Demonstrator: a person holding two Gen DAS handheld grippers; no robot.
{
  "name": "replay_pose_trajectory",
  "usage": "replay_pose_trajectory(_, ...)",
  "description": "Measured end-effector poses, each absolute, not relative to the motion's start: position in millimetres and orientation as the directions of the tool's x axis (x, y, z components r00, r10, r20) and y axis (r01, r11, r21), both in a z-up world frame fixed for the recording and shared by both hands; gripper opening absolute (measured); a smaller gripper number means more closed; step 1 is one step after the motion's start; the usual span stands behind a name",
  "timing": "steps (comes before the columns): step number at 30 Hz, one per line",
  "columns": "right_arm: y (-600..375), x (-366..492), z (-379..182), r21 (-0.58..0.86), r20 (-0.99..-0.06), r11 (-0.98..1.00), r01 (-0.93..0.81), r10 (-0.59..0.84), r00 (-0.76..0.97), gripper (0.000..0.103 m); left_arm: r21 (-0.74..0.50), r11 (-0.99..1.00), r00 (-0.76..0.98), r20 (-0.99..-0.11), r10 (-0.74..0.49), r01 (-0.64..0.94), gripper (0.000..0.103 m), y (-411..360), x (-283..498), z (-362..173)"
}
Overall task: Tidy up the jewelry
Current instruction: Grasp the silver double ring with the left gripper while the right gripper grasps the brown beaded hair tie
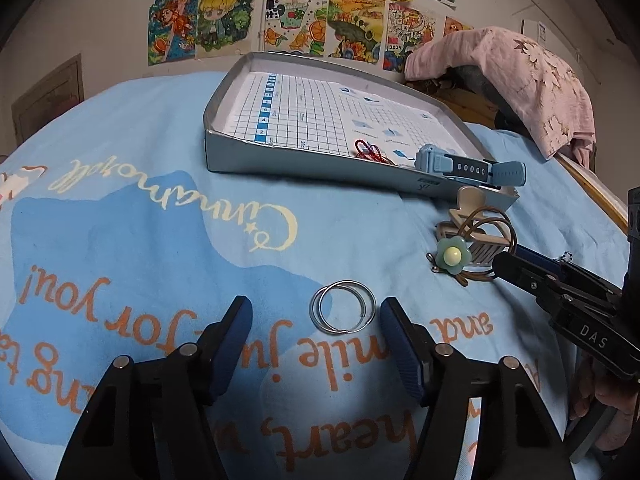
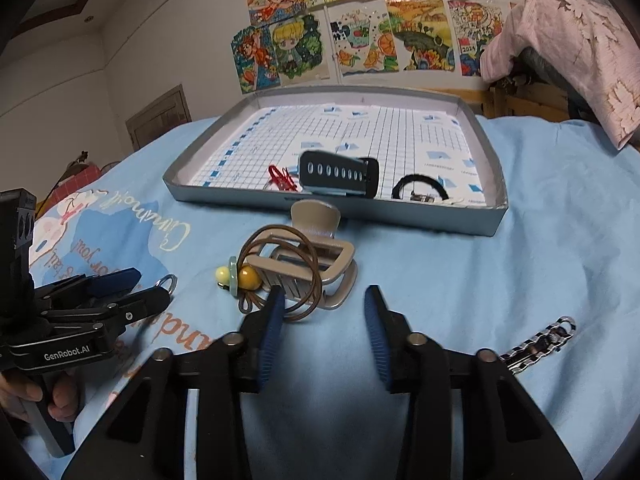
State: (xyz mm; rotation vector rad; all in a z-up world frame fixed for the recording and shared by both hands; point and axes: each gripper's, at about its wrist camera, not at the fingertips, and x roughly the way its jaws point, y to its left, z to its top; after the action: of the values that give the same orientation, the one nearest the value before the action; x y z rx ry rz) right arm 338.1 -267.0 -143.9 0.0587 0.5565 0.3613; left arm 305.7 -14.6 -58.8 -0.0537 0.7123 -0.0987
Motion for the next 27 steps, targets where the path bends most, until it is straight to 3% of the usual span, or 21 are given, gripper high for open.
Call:
replay_pose_trajectory(3, -263.5, 338.5, -144.5, 0.144, -0.514, 0.934, -0.328, 0.354, 0.781, 0.031, -0.082, 0.994, 0.747, -0.655, -0.113, 0.079, 0.057, -16.1, 306.7, -59.9)
replay_pose_trajectory(13, -260.1, 338.1, -142.8, 0.149, -0.515, 0.927, -0.343, 0.369, 0.774, 0.006, -0.121, 0.988, 0.730, -0.665, -0.155, 0.100, 0.028, -14.6, 308.8, -62.5)
replay_pose_trajectory(27, -265.5, 318.8, -118.1, 0.148, -0.420, 0.915, -0.374, 0.401, 0.814, 0.002, -0.208, 0.969, 0.764, -0.602, -0.233, 0.132, 0.027, -7.5, 299.6, -46.9)
